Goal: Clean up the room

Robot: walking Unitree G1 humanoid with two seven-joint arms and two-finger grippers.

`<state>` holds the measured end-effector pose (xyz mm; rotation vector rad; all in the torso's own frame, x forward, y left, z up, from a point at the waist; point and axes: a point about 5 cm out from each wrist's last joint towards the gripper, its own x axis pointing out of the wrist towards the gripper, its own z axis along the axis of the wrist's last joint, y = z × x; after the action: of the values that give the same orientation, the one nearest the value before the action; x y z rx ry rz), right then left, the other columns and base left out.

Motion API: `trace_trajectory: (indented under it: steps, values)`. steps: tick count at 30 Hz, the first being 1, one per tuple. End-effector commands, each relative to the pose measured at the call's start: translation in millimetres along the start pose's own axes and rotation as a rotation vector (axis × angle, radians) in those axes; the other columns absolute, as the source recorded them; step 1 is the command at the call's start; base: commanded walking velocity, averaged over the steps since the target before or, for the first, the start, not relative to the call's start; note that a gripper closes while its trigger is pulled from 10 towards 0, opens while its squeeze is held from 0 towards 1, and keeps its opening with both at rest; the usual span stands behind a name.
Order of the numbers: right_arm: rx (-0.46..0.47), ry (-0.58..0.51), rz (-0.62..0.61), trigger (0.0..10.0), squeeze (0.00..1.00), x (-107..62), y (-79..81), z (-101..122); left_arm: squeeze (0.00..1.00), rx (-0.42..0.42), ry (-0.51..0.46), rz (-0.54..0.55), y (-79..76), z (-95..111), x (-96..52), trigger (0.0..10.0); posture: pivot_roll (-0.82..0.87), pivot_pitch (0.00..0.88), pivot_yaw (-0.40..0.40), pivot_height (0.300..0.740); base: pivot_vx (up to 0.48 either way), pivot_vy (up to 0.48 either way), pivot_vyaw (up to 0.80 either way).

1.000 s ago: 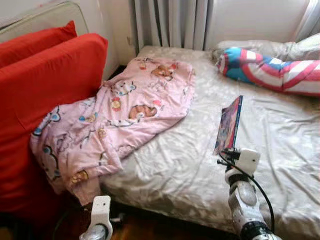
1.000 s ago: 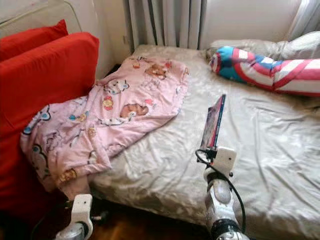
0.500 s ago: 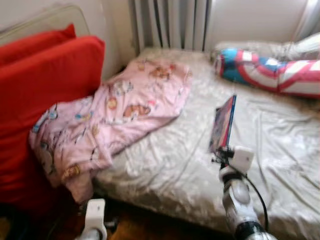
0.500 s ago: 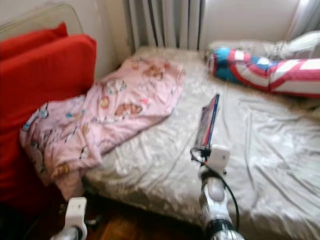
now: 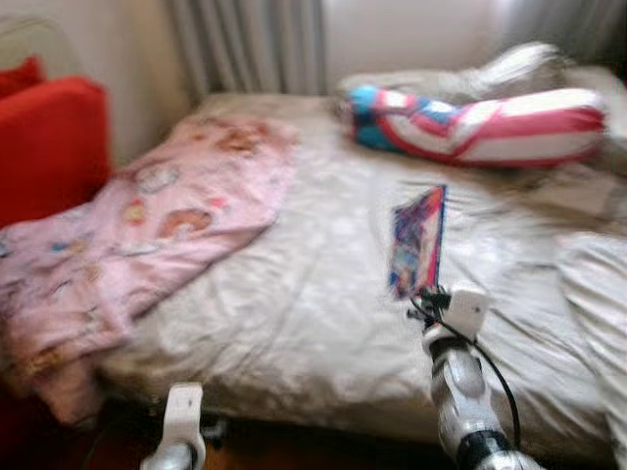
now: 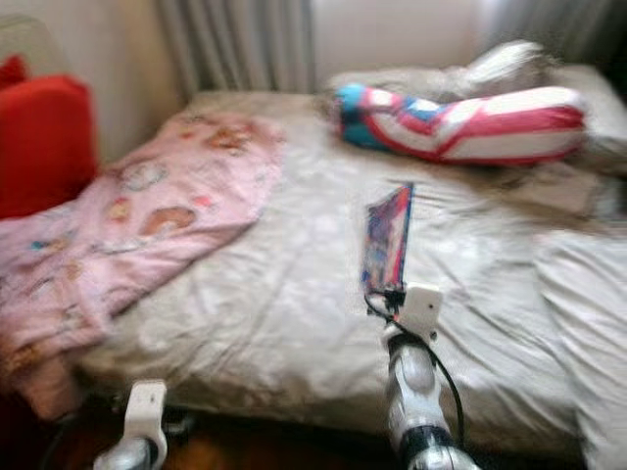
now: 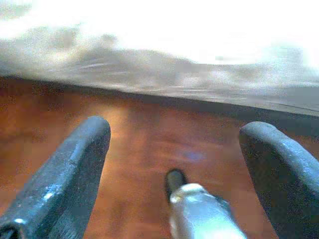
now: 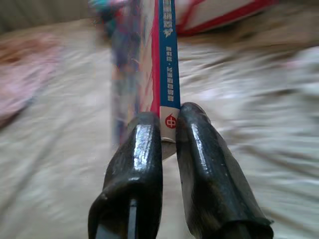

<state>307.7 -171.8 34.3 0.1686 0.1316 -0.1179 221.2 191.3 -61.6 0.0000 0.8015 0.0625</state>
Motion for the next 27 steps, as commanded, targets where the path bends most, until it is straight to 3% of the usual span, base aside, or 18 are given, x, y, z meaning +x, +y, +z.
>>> trace_trajectory:
  steps: [1, 9, 22, 27]
  values:
    - [0.011, -0.055, 0.004, 10.0, 0.0, 4.5, 5.4, 11.1, 0.0, 0.002, 0.021, 0.023, 9.9, -5.7, -1.9, 10.0, -0.01, 0.033, 0.035, 0.74, 0.0, -0.341, 0.0]
    - [0.004, -0.053, 0.007, 10.0, 0.0, 4.3, 5.7, 10.6, 0.0, 0.006, 0.023, 0.02, 10.1, -7.2, -2.4, 10.0, -0.01, 0.027, 0.034, 0.74, 0.0, -0.339, 0.0]
    - [-0.007, -0.026, 0.047, 10.0, 0.0, 3.2, 11.1, 6.0, 0.0, -0.007, 0.054, 0.043, 32.2, -18.4, -8.1, 10.0, -0.02, 0.027, 0.036, 0.74, 0.0, 0.0, 0.0]
    - [-0.013, -0.019, 0.064, 10.0, 0.0, 2.8, 13.4, 4.8, 0.0, -0.011, 0.057, 0.043, 33.2, -18.7, -8.3, 10.0, -0.02, 0.031, 0.037, 0.74, 0.0, 0.0, 0.0]
